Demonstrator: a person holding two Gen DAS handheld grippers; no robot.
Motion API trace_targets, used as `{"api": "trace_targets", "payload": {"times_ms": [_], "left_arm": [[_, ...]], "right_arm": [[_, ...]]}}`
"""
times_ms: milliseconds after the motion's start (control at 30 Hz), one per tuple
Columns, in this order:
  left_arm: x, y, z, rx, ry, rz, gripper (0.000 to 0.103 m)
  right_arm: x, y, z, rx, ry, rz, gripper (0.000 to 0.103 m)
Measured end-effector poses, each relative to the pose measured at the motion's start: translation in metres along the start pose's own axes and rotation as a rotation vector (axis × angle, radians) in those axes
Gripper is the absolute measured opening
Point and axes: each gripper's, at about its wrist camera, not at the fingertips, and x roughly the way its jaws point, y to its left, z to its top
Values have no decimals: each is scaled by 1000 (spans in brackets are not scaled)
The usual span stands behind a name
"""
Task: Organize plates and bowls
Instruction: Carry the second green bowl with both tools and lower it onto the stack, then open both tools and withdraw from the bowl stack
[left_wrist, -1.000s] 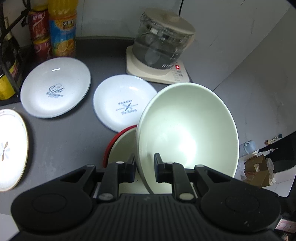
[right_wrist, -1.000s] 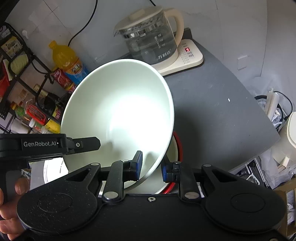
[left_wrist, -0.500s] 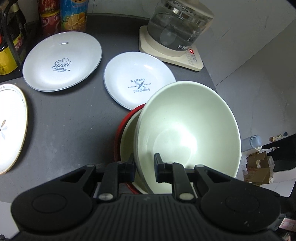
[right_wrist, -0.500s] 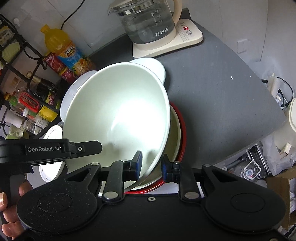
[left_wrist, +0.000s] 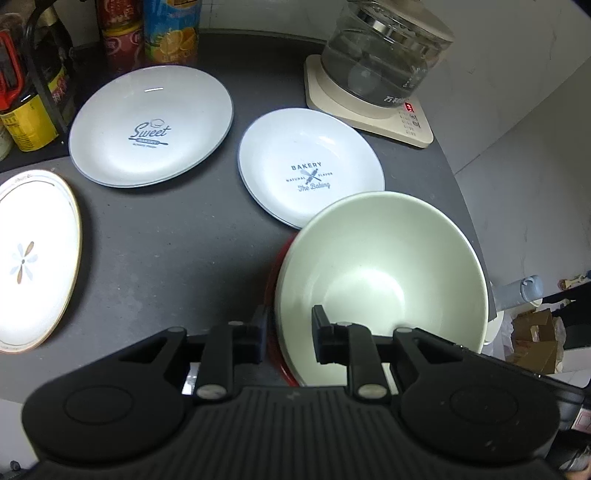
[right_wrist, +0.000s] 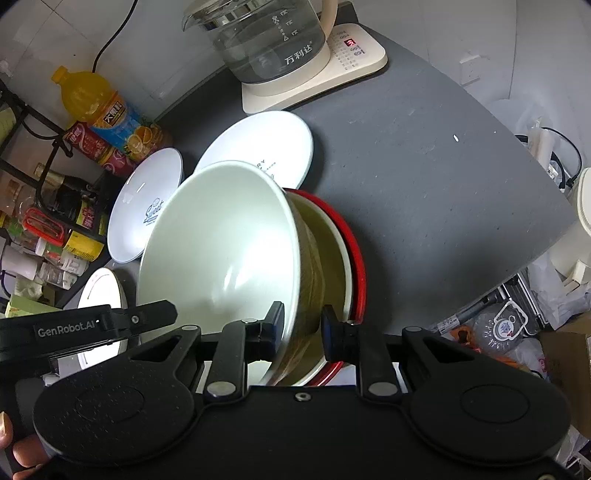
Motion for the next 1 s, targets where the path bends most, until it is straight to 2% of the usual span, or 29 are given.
{"api": "trace_targets", "payload": {"times_ms": [267,533,633,667,733,800,900,967,1000], "left_arm": [[-6,-2,-1,-12,-18,7,23],[-22,-10,0,-4,-59,34,39],[-34,-10,0,13,-95,38,46],[-37,-8,0,12,-104,42,49],[-44,-4,1,0,-121,66,52],[-51,1,1,-11,-140,93,57],[-58,10,0,-26,-165,97,68],[-62,16,1,-37,-171,87,70],[-64,19,2,-37,-177,79,71]], "right_arm": [[-18,9,3,-69,-39,-14,39],[-41,5,6,-96,-121,0,39],[-50,3,8,-97,-150,40,41],[-53,4,8,-108,-162,51,51],[-57,8,8,-123,-187,60,61],[-58,14,9,-153,-198,75,64],[-59,21,12,-163,-205,110,73],[-59,27,13,-178,-217,122,87],[-59,31,13,-184,-222,122,90]]}}
